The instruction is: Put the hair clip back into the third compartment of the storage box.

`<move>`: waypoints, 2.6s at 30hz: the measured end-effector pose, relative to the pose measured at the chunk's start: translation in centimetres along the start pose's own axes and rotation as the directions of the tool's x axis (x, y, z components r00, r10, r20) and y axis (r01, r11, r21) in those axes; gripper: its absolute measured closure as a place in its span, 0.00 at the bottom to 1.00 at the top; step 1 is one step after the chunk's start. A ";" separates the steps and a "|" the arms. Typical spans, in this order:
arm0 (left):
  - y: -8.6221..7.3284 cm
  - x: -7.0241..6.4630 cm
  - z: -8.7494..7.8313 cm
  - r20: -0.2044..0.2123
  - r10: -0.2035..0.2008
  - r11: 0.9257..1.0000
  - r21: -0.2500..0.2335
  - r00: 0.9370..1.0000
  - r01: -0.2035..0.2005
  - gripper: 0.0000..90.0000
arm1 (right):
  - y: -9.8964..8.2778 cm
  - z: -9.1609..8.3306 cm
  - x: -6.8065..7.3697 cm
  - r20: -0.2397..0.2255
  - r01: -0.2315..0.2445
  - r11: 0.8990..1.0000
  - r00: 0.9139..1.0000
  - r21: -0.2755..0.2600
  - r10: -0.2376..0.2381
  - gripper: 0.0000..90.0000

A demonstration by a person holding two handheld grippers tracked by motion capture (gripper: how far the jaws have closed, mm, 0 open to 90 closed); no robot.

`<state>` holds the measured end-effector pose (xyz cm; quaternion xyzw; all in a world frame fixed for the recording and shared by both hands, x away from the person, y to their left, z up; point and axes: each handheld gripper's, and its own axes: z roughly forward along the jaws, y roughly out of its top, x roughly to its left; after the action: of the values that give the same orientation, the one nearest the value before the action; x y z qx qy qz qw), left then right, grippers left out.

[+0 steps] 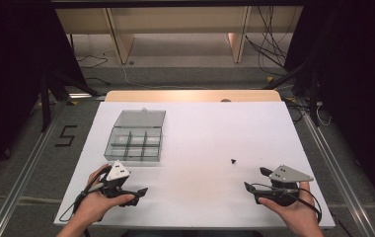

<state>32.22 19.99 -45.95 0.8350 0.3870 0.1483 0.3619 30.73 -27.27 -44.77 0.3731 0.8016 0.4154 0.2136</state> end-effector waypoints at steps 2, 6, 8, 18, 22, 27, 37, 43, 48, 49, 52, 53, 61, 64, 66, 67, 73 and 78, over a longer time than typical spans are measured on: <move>0.0 0.0 0.0 0.001 0.002 1.000 -0.001 1.000 -0.002 0.17 | 0.0 0.1 0.0 -0.001 -0.006 1.000 1.000 -0.003 0.006 0.28; 0.0 -0.1 -0.1 0.002 0.006 1.000 -0.002 1.000 -0.006 0.16 | 0.1 0.1 -0.1 0.001 -0.007 1.000 1.000 -0.006 0.007 0.28; 0.0 0.0 0.0 0.001 0.005 1.000 -0.001 1.000 -0.005 0.16 | 0.1 0.2 -0.1 0.004 -0.006 1.000 1.000 -0.001 0.006 0.28; 0.0 -0.1 0.1 0.004 0.013 1.000 0.000 1.000 -0.013 0.16 | 0.1 1.0 -0.1 -0.004 -0.002 1.000 1.000 0.012 0.002 0.28; 0.0 -0.3 0.2 0.003 0.012 1.000 -0.001 1.000 -0.012 0.16 | 0.2 1.5 -0.2 0.003 -0.002 1.000 1.000 0.019 0.002 0.28; 0.1 -0.3 0.2 0.004 0.011 1.000 0.001 1.000 -0.011 0.16 | 0.5 2.6 -0.5 0.006 -0.007 1.000 1.000 0.024 0.007 0.29; 0.1 -0.2 0.2 0.001 0.012 1.000 -0.001 1.000 -0.012 0.16 | 1.2 4.3 -1.3 0.010 -0.005 0.999 1.000 0.035 0.005 0.30; 0.1 -0.3 0.1 0.002 0.011 1.000 -0.001 1.000 -0.011 0.16 | 1.4 5.1 -1.4 0.006 0.003 0.999 1.000 0.045 -0.003 0.31; 0.1 -0.3 0.1 0.004 0.012 1.000 -0.003 1.000 -0.012 0.16 | 1.6 5.8 -1.8 0.011 0.008 0.998 1.000 0.056 -0.009 0.32; 0.1 -0.3 0.1 0.003 0.012 1.000 -0.003 1.000 -0.012 0.16 | 1.7 6.0 -1.9 0.010 0.007 0.998 1.000 0.058 -0.008 0.33; 0.1 -0.3 0.1 0.002 0.009 1.000 -0.004 1.000 -0.009 0.17 | 1.9 6.6 -2.2 0.010 0.015 0.997 1.000 0.069 -0.016 0.34; 0.2 -0.3 0.1 0.002 0.010 1.000 -0.005 1.000 -0.010 0.17 | 1.9 6.8 -2.3 0.010 0.014 0.997 1.000 0.076 -0.015 0.34; 0.1 -0.3 0.1 0.003 0.010 1.000 -0.003 1.000 -0.010 0.17 | 2.2 8.5 -2.8 0.011 0.030 0.993 0.999 0.111 -0.031 0.37; 0.2 -0.3 0.1 0.003 0.009 1.000 -0.005 1.000 -0.009 0.17 | 2.4 9.2 -3.0 0.009 0.025 0.992 1.000 0.123 -0.026 0.40; 0.1 -0.3 0.1 0.004 0.009 1.000 -0.004 1.000 -0.009 0.17 | 2.6 9.5 -3.1 0.008 0.022 0.992 1.000 0.122 -0.023 0.42; 0.1 -0.3 0.1 0.004 0.009 1.000 -0.004 1.000 -0.009 0.17 | 2.6 9.7 -3.2 0.008 0.025 0.992 1.000 0.127 -0.026 0.43; 0.1 -0.3 0.1 0.003 0.008 1.000 -0.007 1.000 -0.008 0.17 | 2.9 10.7 -3.6 -0.005 0.019 0.988 1.000 0.151 -0.018 0.49; 0.1 -0.3 0.1 0.002 0.009 1.000 -0.009 1.000 -0.009 0.17 | 2.6 11.6 -3.9 -0.022 0.009 0.983 1.000 0.185 -0.005 0.55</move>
<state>32.15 19.70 -45.90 0.8353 0.3823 0.1504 0.3653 41.83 -23.45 -48.98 0.3841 0.8403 0.3423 0.1707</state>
